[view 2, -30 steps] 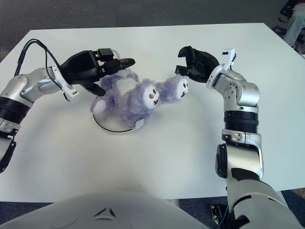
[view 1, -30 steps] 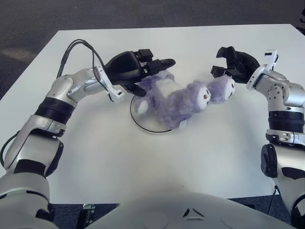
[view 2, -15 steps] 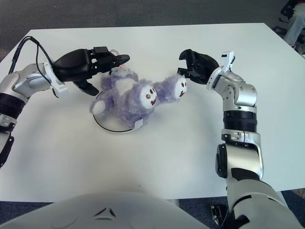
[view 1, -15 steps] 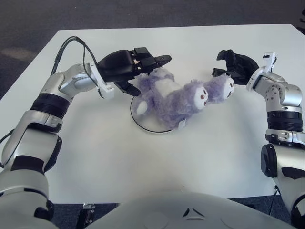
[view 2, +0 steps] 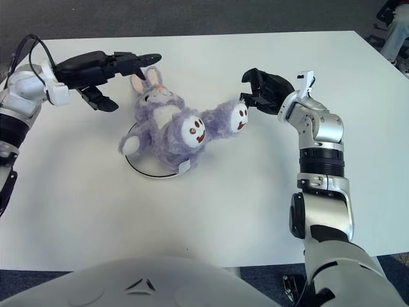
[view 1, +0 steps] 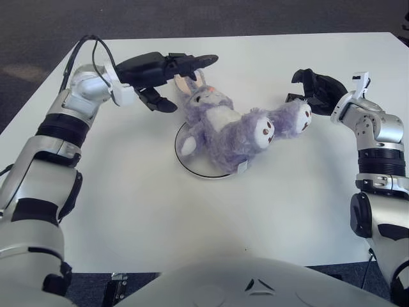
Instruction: Put the doll into the plate.
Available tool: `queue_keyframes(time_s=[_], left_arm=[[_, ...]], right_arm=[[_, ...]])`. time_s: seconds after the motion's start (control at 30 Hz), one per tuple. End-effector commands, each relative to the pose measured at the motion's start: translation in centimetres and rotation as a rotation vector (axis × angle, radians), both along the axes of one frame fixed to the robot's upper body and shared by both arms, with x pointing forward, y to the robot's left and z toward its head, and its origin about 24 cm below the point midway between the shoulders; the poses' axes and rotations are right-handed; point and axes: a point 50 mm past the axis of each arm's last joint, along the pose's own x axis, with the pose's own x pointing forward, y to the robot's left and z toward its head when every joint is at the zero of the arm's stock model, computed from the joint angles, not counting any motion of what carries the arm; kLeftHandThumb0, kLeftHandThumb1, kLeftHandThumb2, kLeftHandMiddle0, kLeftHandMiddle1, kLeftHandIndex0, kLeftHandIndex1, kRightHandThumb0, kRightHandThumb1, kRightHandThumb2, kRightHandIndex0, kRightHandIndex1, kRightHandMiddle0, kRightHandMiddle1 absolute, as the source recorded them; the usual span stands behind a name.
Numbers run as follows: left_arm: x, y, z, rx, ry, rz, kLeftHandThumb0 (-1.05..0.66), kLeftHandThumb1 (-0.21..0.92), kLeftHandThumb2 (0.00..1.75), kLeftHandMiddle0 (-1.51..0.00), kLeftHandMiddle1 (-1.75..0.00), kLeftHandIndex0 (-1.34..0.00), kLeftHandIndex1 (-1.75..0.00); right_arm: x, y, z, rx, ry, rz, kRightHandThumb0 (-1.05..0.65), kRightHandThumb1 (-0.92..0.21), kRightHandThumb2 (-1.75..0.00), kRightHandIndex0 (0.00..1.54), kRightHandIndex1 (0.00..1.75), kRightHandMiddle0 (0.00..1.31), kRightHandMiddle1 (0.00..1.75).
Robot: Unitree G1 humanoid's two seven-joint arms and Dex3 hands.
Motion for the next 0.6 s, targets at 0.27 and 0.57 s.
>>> queue_keyframes(time_s=[0.27,0.57], left_arm=[[1.6,3.7,-0.6,-0.318,0.166,0.220,-1.05,0.92,1.05,-0.45,-1.64,0.00,-0.45],[2.2,6.3,-5.8,-0.632,0.350,0.455,-1.05,0.92,1.19,-0.28,-0.79,0.00,-0.15]], right_arm=[[0.2,-0.3,-0.2,0.008,0.000,-0.029,-0.41,-0.58,-0.99,1.07,1.75,0.42,1.75],[-0.2,-0.6,-1.6,0.009,0.002,-0.073,-0.41,-0.57,-1.00,1.04,1.75,0.42,1.75]])
